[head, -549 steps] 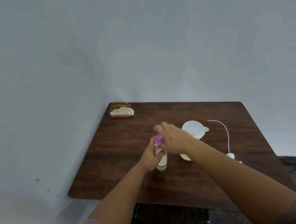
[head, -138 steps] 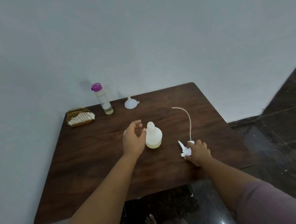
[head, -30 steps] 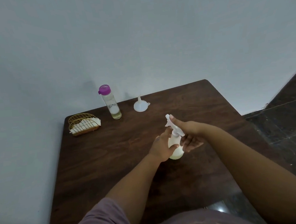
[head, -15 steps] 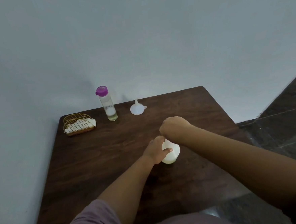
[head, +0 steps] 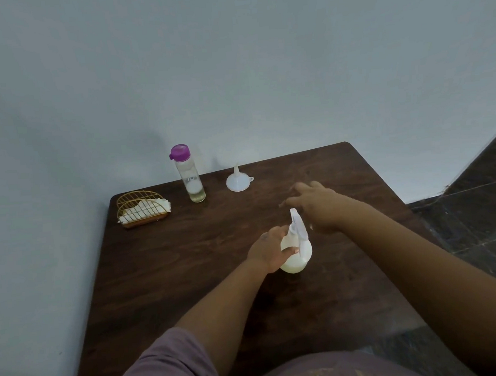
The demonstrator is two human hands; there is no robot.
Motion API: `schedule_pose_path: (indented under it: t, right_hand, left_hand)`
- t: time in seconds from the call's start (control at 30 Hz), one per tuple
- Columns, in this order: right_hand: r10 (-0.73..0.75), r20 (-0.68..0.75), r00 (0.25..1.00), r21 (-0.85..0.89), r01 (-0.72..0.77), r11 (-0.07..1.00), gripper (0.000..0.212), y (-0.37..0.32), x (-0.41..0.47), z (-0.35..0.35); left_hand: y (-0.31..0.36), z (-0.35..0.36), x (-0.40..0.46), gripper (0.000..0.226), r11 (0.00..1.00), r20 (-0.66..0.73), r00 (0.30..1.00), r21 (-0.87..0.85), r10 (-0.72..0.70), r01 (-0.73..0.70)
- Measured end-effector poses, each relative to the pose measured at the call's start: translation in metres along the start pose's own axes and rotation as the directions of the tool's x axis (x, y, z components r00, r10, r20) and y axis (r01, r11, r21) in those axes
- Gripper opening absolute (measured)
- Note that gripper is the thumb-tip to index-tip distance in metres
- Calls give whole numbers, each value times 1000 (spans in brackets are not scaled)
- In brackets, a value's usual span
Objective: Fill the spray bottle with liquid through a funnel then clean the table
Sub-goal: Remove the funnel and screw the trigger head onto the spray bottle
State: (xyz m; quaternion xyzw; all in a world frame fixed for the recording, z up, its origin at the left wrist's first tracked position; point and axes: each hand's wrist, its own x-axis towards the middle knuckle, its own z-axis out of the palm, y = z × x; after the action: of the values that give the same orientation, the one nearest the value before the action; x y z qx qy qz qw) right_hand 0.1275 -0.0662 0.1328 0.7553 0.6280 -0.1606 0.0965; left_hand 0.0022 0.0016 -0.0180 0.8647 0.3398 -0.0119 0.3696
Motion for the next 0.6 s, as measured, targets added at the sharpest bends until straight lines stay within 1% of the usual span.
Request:
schedule_pose_path:
  t: [0.07, 0.1, 0.17, 0.27, 0.3, 0.37, 0.4, 0.43, 0.47, 0.5, 0.53, 0.57, 0.6]
  right_hand:
    - [-66, 59, 996, -92, 71, 993, 50, -6, -1, 4]
    - [-50, 76, 996, -94, 57, 994, 45, -8, 2, 7]
    - [8, 44, 999, -33, -7, 999, 35, -6, 7, 11]
    - [73, -41, 997, 57, -70, 996, 33, -4, 14, 12]
    - [86, -53, 995, 61, -83, 995, 30, -4, 16, 12]
    - [105, -57, 993, 87, -100, 991, 27, -5, 18, 16]
    - [110, -49, 993, 127, -103, 986, 32, -3, 19, 19]
    - [124, -38, 992, 197, -114, 974, 41, 3, 19, 22]
    - [145, -15, 989, 304, -134, 943, 51, 11, 18, 28]
    - [172, 28, 985, 451, -165, 877, 58, 22, 15, 34]
    - [190, 74, 979, 601, -196, 775, 61, 33, 11, 41]
    - [187, 106, 977, 719, -205, 664, 58, 42, 6, 51]
    - [167, 104, 981, 796, -182, 577, 56, 48, 2, 62]
  left_hand:
    - [0, 0, -1, 58, 1000, 1, 1000, 4, -6, 6]
    - [-1, 2, 0, 58, 1000, 2, 1000, 2, -13, 13]
    - [-2, 5, -1, 62, 999, 11, 999, -32, -44, 45]
    - [-5, 4, -1, 72, 979, 20, 995, -175, -103, 105]
    - [-7, 4, -2, 70, 973, 24, 995, -206, -98, 101]
    - [-8, 4, -3, 59, 979, 31, 997, -192, -69, 74]
    - [-9, 5, -3, 56, 984, 23, 999, -173, -47, 50]
    - [-10, 6, -3, 55, 986, 16, 999, -162, -34, 36]
    - [-11, 7, -3, 54, 987, 7, 1000, -160, -24, 25]
    - [-11, 8, -2, 54, 988, 2, 1000, -156, -19, 19]
    - [-11, 8, -2, 55, 989, -3, 1000, -150, -11, 10]
    - [-11, 9, -1, 55, 990, -4, 1000, -144, -7, 6]
    - [-11, 10, -1, 54, 990, -6, 1000, -140, -5, 4]
